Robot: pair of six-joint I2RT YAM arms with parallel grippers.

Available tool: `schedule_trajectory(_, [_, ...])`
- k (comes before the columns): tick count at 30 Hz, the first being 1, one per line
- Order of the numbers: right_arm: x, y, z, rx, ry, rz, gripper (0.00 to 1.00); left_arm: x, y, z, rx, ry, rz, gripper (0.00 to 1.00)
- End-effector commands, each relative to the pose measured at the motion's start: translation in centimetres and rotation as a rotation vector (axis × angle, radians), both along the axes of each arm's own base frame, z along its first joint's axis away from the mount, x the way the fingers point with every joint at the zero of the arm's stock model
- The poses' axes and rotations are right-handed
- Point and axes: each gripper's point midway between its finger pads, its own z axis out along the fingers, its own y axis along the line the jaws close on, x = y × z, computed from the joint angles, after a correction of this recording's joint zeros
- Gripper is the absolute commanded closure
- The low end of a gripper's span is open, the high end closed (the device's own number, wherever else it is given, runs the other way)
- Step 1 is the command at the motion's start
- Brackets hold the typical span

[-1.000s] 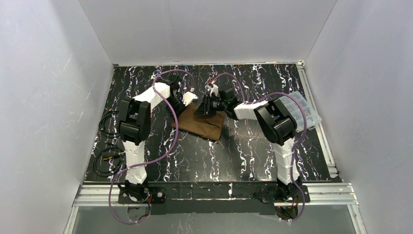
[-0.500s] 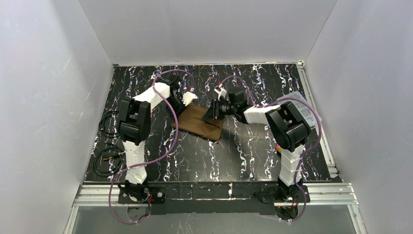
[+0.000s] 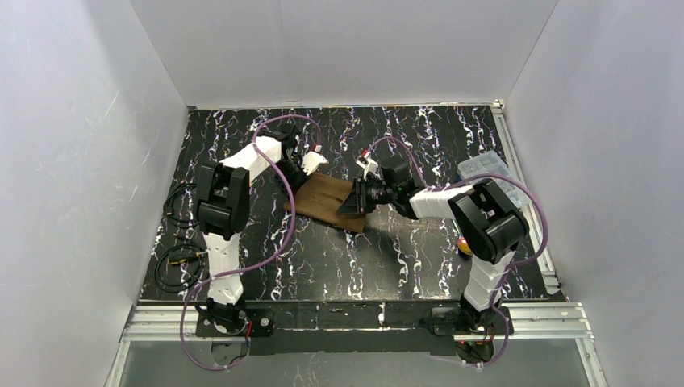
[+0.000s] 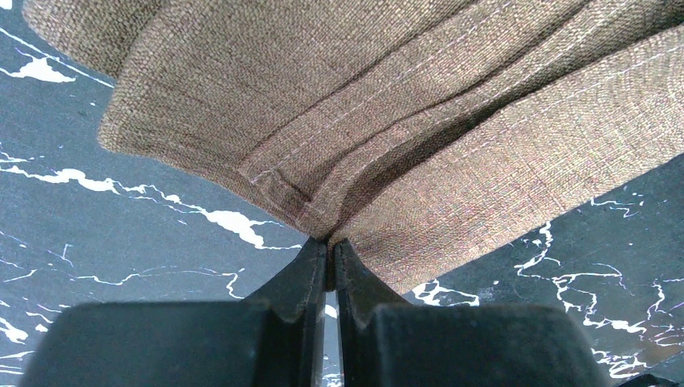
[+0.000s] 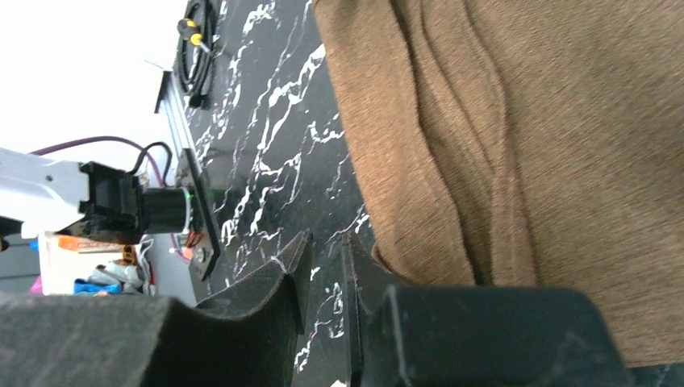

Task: Fold the napkin into a case and place the utensils inside
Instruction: Smooth out the 2/3-rectangle-folded napkin at the center of the board.

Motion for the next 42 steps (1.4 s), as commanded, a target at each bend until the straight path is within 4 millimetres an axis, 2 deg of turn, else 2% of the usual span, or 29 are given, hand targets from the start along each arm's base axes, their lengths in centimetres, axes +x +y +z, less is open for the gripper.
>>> schedule_trajectory(1, [2.1, 0.7, -0.6, -0.059, -0.075, -0.013, 0.73, 0.3, 0.0, -0.1, 0.008, -0.011, 0.004, 1.00])
schedule_trajectory(6, [2.4, -1.0, -5.5, -0.169, 0.001, -0.066, 0.77, 0.7, 0.0, 0.4, 0.007, -0.029, 0.014, 1.00])
schedule_trajectory(8, [2.3, -1.7, -6.9, -0.176, 0.031, -0.098, 0.78, 0.7, 0.0, 1.0, 0.004, -0.036, 0.020, 0.99])
schedule_trajectory(11, [1.9, -2.1, -8.1, -0.184, 0.058, -0.113, 0.78, 0.6, 0.0, 2.2, 0.001, -0.043, 0.031, 0.77])
schedule_trajectory(14, [1.8, -1.9, -8.4, -0.167, 0.067, -0.118, 0.78, 0.9, 0.3, 3.9, -0.006, -0.063, 0.052, 0.57])
schedule_trajectory(16, [1.9, -1.9, -8.6, -0.160, 0.076, -0.123, 0.78, 1.4, 0.5, 5.5, -0.027, -0.079, 0.072, 0.51])
schedule_trajectory(18, [1.8, -1.8, -8.7, -0.147, 0.083, -0.124, 0.78, 1.8, 0.8, 7.1, -0.049, -0.087, 0.092, 0.49])
schedule_trajectory(21, [1.5, -1.7, -8.8, -0.132, 0.100, -0.123, 0.78, 1.5, 0.7, 8.8, -0.083, -0.073, 0.103, 0.50])
schedule_trajectory(23, [1.3, -1.7, -8.8, -0.119, 0.107, -0.124, 0.78, 0.3, 0.2, 8.9, -0.113, -0.031, 0.099, 0.53])
schedule_trajectory(28, [1.2, -1.5, -8.2, -0.087, 0.120, -0.124, 0.78, -3.8, -1.3, 6.2, -0.127, 0.106, 0.069, 0.63])
schedule_trajectory(31, [1.2, -1.3, -7.5, -0.073, 0.121, -0.121, 0.77, -5.0, -2.0, 4.7, -0.133, 0.159, 0.076, 0.68])
schedule_trajectory(35, [1.4, -1.3, -6.8, -0.069, 0.118, -0.123, 0.77, -4.8, -2.3, 3.6, -0.126, 0.149, 0.069, 0.77])
schedule_trajectory(42, [1.2, -1.0, -5.4, -0.040, 0.136, -0.112, 0.76, -2.4, -1.6, 0.8, -0.052, 0.094, 0.060, 0.87])
